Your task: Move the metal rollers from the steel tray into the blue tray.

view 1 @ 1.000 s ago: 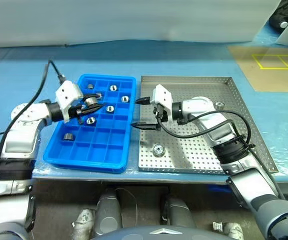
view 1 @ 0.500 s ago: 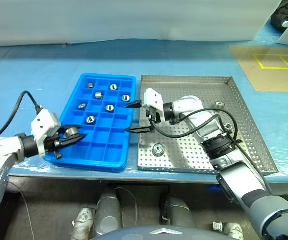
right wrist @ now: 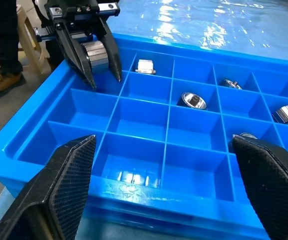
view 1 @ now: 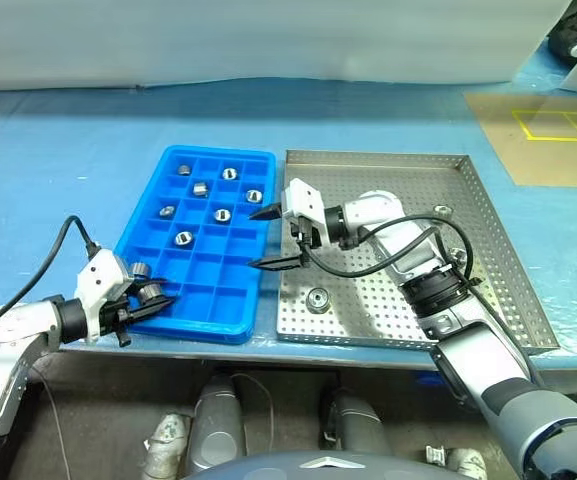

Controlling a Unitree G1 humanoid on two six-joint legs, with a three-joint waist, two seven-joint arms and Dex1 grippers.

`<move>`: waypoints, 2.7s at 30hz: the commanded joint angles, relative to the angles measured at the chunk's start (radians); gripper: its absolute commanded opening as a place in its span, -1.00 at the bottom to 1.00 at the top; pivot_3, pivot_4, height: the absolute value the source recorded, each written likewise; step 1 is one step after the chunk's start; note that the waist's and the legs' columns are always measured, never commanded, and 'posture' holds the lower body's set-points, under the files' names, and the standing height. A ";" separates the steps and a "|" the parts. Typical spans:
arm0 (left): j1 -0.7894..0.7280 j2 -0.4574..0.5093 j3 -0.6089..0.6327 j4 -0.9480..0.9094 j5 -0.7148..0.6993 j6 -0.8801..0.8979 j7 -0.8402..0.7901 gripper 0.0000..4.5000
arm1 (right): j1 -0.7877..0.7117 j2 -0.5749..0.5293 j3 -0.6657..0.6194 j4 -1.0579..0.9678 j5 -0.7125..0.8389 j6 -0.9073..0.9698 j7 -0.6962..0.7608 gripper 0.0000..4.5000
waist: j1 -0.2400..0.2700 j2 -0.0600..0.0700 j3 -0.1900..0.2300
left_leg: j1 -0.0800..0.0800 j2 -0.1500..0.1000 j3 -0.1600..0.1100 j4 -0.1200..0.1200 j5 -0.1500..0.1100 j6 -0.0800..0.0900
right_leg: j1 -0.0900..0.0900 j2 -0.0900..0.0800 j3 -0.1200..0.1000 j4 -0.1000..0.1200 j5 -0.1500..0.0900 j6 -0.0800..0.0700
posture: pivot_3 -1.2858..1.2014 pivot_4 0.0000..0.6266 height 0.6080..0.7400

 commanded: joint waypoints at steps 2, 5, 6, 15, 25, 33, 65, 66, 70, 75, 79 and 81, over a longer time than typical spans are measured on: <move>-0.013 0.012 -0.012 0.037 0.013 -0.034 -0.008 -0.39 | -0.007 -0.015 -0.026 -0.052 0.024 0.009 0.023 1.00 | 0.000 0.000 0.000 | 0.000 0.002 0.000 0.000 0.001 -0.002 | 0.000 0.001 0.000 0.000 0.000 0.000 | 0.17 -0.52 1.00; -0.018 0.016 -0.020 0.056 0.016 -0.050 -0.017 -0.39 | -0.006 -0.016 -0.026 -0.052 0.018 0.005 0.018 1.00 | 0.000 0.000 0.000 | 0.003 0.003 0.000 0.000 0.002 -0.003 | 0.000 0.003 0.001 0.002 -0.001 -0.001 | 0.16 -0.52 1.00; -0.021 0.018 -0.025 0.067 0.022 -0.064 -0.023 -0.24 | -0.005 -0.016 -0.026 -0.051 0.017 0.004 0.015 1.00 | 0.000 0.000 0.000 | 0.003 0.003 0.000 -0.001 0.002 -0.004 | 0.000 0.004 0.001 0.003 -0.001 -0.002 | 0.16 -0.52 1.00; -0.131 -0.008 -0.041 0.105 0.024 -0.081 0.020 0.43 | -0.001 -0.015 -0.032 -0.052 0.012 0.003 -0.007 1.00 | 0.000 0.000 0.000 | 0.005 0.004 0.000 -0.002 0.003 -0.005 | 0.000 0.005 0.002 0.004 -0.001 -0.003 | 0.15 -0.52 1.00; -0.461 -0.132 -0.153 0.106 -0.077 0.000 0.017 0.43 | 0.082 -0.112 -0.078 -0.185 0.017 0.097 -0.058 1.00 | 0.000 -0.001 -0.001 | 0.005 0.004 0.000 0.004 0.004 -0.006 | 0.002 0.005 0.002 0.008 0.000 -0.004 | 0.02 -0.52 1.00; -0.624 -0.231 -0.351 0.276 -0.028 -0.055 -0.147 0.43 | 0.202 -0.227 -0.135 -0.371 0.030 0.217 -0.120 1.00 | -0.051 0.000 -0.001 | 0.006 0.005 0.000 0.005 0.004 -0.006 | 0.002 0.007 0.004 0.008 0.000 -0.004 | -0.13 -0.52 1.00; -0.453 -0.158 -0.383 0.223 0.010 -0.071 -0.219 0.43 | 0.343 -0.233 0.022 -0.300 -0.060 0.157 -0.153 1.00 | -0.101 0.000 -0.001 | 0.012 0.006 0.001 0.007 0.003 -0.005 | 0.008 0.007 0.005 0.008 0.001 -0.006 | -0.08 -0.52 1.00; -0.448 -0.156 -0.382 0.219 0.010 -0.071 -0.217 0.43 | 0.339 -0.227 0.028 -0.289 -0.063 0.151 -0.151 1.00 | -0.101 0.000 -0.001 | 0.012 0.005 0.001 0.007 0.003 -0.005 | 0.008 0.007 0.005 0.008 0.001 -0.006 | -0.08 -0.52 1.00; -0.440 -0.152 -0.378 0.210 0.010 -0.068 -0.207 0.43 | 0.330 -0.210 0.030 -0.264 -0.072 0.134 -0.147 1.00 | -0.098 0.000 -0.001 | 0.012 0.005 0.001 0.007 0.003 -0.005 | 0.008 0.007 0.005 0.007 0.001 -0.006 | -0.08 -0.52 1.00; -0.439 -0.150 -0.380 0.212 0.009 -0.070 -0.203 0.43 | 0.327 -0.197 0.021 -0.249 -0.073 0.123 -0.152 1.00 | -0.098 0.000 -0.001 | 0.012 0.006 0.001 0.007 0.003 -0.005 | 0.008 0.007 0.005 0.008 0.001 -0.006 | -0.08 -0.52 1.00; -0.446 -0.148 -0.389 0.227 0.022 -0.081 -0.206 0.45 | 0.333 -0.186 0.011 -0.245 -0.069 0.110 -0.164 0.58 | -0.098 0.000 -0.001 | 0.012 0.005 0.001 0.007 0.003 -0.005 | 0.008 0.007 0.005 0.008 0.001 -0.006 | -0.09 -0.52 1.00; -0.450 -0.149 -0.392 0.231 0.024 -0.082 -0.208 0.45 | 0.333 -0.185 0.011 -0.242 -0.076 0.110 -0.174 0.24 | -0.098 0.000 -0.001 | 0.012 0.005 0.001 0.007 0.003 -0.005 | 0.008 0.007 0.005 0.008 0.001 -0.006 | -0.09 -0.52 1.00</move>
